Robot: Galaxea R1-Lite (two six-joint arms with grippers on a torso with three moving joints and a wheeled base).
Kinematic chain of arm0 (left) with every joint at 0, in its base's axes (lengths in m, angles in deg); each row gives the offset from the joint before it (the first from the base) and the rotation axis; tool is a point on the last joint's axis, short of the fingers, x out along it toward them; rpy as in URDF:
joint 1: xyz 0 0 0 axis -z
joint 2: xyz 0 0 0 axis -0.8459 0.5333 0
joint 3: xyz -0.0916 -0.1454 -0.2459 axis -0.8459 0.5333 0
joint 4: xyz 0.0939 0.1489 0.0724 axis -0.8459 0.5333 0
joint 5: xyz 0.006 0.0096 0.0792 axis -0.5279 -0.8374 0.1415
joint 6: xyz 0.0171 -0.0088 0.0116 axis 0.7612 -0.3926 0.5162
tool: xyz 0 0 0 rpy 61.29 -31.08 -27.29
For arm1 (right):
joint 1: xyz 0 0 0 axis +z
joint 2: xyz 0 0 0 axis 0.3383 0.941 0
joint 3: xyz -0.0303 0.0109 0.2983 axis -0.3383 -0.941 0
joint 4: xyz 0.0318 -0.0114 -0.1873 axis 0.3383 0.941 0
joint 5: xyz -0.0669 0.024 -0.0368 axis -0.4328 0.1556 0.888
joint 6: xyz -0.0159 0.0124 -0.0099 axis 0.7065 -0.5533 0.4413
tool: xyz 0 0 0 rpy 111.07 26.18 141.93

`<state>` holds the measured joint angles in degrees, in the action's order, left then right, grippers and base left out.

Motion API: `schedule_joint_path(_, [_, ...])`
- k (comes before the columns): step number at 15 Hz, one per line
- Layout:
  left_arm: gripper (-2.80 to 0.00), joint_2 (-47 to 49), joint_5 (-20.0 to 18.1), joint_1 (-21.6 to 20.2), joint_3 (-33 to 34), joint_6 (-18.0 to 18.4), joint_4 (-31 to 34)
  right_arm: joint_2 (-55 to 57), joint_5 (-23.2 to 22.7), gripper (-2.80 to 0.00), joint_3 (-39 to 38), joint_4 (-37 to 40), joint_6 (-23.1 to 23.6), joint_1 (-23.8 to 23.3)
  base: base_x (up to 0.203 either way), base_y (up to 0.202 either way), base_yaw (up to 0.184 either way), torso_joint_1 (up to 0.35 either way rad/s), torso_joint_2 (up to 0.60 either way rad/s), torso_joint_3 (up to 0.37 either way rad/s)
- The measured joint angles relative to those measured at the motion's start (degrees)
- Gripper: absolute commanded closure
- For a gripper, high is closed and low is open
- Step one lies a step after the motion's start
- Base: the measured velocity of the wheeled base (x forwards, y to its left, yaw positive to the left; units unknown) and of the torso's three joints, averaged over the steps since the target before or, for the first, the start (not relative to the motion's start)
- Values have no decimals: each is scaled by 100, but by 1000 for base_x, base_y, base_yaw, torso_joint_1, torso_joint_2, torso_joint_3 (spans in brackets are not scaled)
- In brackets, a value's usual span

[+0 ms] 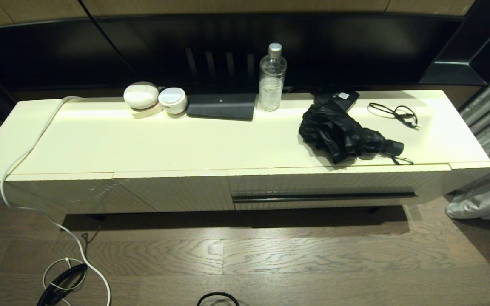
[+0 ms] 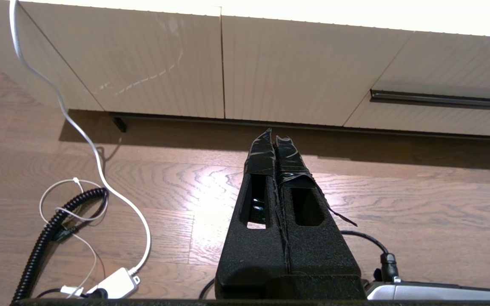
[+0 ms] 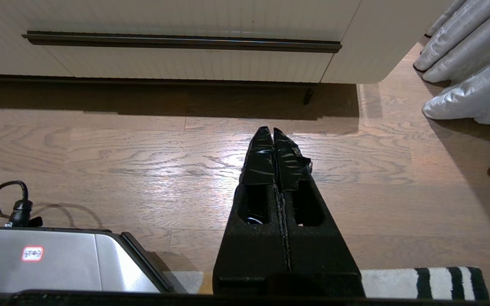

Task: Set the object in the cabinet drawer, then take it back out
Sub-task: Open the drawer

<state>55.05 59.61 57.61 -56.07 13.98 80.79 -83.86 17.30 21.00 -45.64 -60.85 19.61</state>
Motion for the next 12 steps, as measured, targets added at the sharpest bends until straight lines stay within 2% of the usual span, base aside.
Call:
schedule_joint_path(9, [0, 0, -2, 0, 0, 1, 0, 0, 5, 0, 67, 73, 22, -2, 0, 0, 0, 0, 0, 0])
schedule_joint_path(12, [0, 0, 0, 0, 0, -1, 0, 109, -80, 0, 830, 511, 280, -5, 0, 0, 0, 0, 0, 0])
